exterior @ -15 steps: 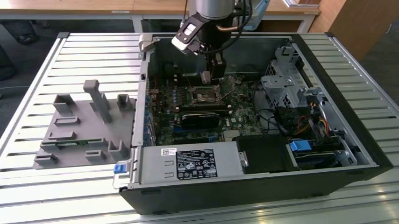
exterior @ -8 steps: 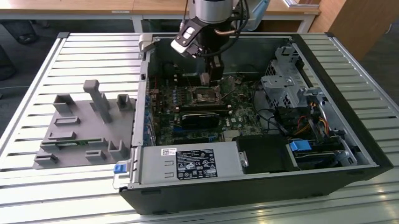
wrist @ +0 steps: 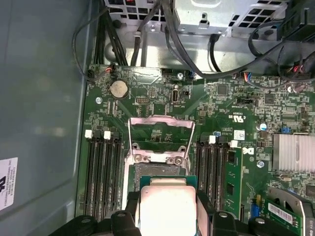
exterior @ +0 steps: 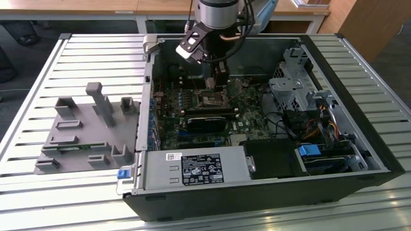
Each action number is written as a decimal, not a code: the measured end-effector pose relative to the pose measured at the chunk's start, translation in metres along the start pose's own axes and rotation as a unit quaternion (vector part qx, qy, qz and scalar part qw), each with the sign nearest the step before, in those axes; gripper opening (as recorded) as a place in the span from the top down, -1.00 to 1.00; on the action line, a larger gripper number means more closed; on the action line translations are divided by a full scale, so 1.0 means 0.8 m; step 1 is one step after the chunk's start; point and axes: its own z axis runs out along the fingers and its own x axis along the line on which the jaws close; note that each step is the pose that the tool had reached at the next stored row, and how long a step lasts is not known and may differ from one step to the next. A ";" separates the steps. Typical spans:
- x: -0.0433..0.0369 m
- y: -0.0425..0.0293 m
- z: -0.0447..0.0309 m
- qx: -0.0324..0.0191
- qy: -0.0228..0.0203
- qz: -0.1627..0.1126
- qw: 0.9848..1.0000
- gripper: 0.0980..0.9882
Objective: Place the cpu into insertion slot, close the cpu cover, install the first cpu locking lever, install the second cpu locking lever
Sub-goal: 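Place the cpu into insertion slot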
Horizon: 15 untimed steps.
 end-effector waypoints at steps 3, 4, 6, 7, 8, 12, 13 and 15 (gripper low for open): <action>0.000 -0.0004 0.0043 0.000 0.000 0.000 1.000 0.00; 0.000 -0.0005 0.0063 0.000 0.000 0.000 1.000 0.00; 0.000 -0.0008 0.0102 0.000 0.000 0.000 1.000 0.00; 0.000 -0.0010 0.0120 0.000 0.000 0.000 1.000 0.00; 0.000 -0.0011 0.0139 0.000 0.000 0.000 1.000 0.00; 0.000 -0.0017 0.0215 0.000 0.000 0.000 1.000 0.00; 0.000 -0.0019 0.0232 0.000 0.000 0.000 1.000 0.00; 0.001 -0.0023 0.0262 0.000 0.000 0.001 1.000 0.00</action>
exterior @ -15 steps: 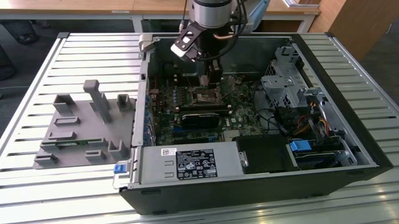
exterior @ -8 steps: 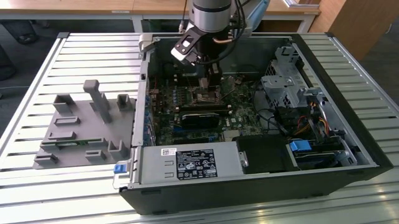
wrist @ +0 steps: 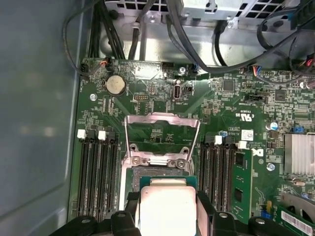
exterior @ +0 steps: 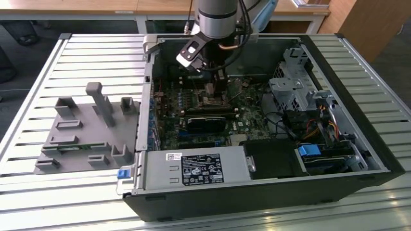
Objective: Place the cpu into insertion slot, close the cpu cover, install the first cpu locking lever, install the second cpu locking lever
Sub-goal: 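Place the cpu into insertion slot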
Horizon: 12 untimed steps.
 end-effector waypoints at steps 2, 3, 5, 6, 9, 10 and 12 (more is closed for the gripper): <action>0.000 -0.0004 0.0027 0.000 0.000 0.001 1.000 0.00; 0.000 -0.0005 0.0041 0.000 0.000 0.001 1.000 0.00; 0.000 -0.0010 0.0067 0.000 0.000 0.003 1.000 0.00; 0.000 -0.0012 0.0078 0.000 0.000 0.003 1.000 0.00; 0.001 -0.0018 0.0107 0.000 -0.001 0.008 1.000 0.00; 0.001 -0.0021 0.0116 0.000 -0.001 0.011 1.000 0.00; 0.001 -0.0028 0.0137 0.000 -0.001 0.016 1.000 0.00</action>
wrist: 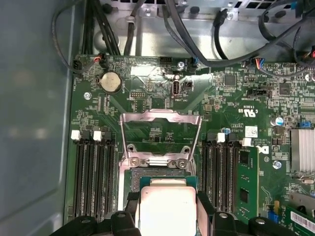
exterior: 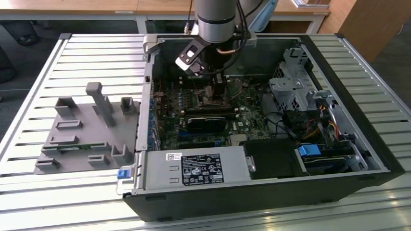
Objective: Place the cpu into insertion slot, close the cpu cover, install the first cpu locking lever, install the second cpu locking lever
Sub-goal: 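Place the cpu into insertion slot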
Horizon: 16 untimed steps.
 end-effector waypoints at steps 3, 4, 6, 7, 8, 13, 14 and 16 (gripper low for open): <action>0.001 -0.0010 0.0032 0.000 0.000 0.004 1.000 0.00; 0.001 -0.0012 0.0047 0.000 0.000 0.004 1.000 0.00; 0.002 -0.0015 0.0084 0.000 0.000 0.004 1.000 0.00; 0.002 -0.0017 0.0104 0.000 0.000 0.004 1.000 0.00; 0.002 -0.0019 0.0125 0.000 0.000 0.004 1.000 0.00; 0.004 -0.0027 0.0227 0.000 0.000 0.004 1.000 0.00; 0.004 -0.0029 0.0246 0.000 0.000 0.004 1.000 0.00; 0.005 -0.0033 0.0277 0.000 0.000 0.004 1.000 0.00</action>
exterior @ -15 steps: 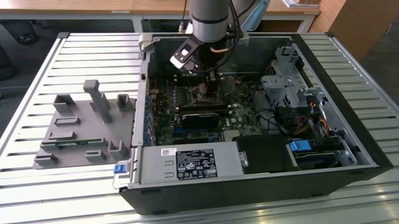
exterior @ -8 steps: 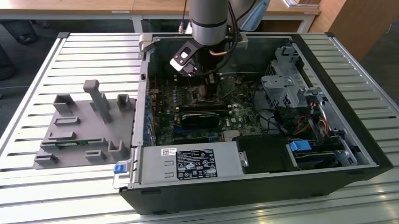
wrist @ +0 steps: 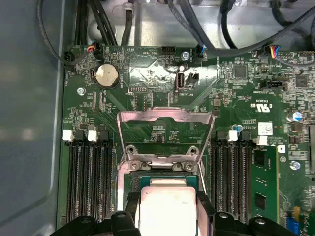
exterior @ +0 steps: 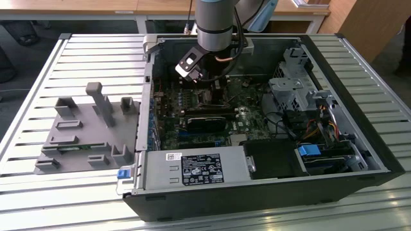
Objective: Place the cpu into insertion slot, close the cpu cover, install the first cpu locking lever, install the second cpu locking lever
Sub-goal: 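Place the cpu into insertion slot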
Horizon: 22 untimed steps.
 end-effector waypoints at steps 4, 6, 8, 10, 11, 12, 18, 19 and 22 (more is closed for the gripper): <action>0.001 -0.0005 0.0020 0.000 0.000 0.000 1.000 0.00; 0.001 -0.0011 0.0031 0.000 0.000 0.000 1.000 0.00; 0.002 -0.0017 0.0043 0.000 0.000 0.000 1.000 0.00; 0.003 -0.0022 0.0057 0.000 0.000 0.000 1.000 0.00; 0.004 -0.0023 0.0065 0.000 0.000 0.000 1.000 0.00; 0.004 -0.0024 0.0072 0.000 0.000 0.000 1.000 0.00; 0.006 -0.0027 0.0112 0.000 0.000 0.000 1.000 0.00; 0.006 -0.0028 0.0119 0.000 0.000 0.000 1.000 0.00; 0.006 -0.0031 0.0140 0.000 0.000 0.000 1.000 0.00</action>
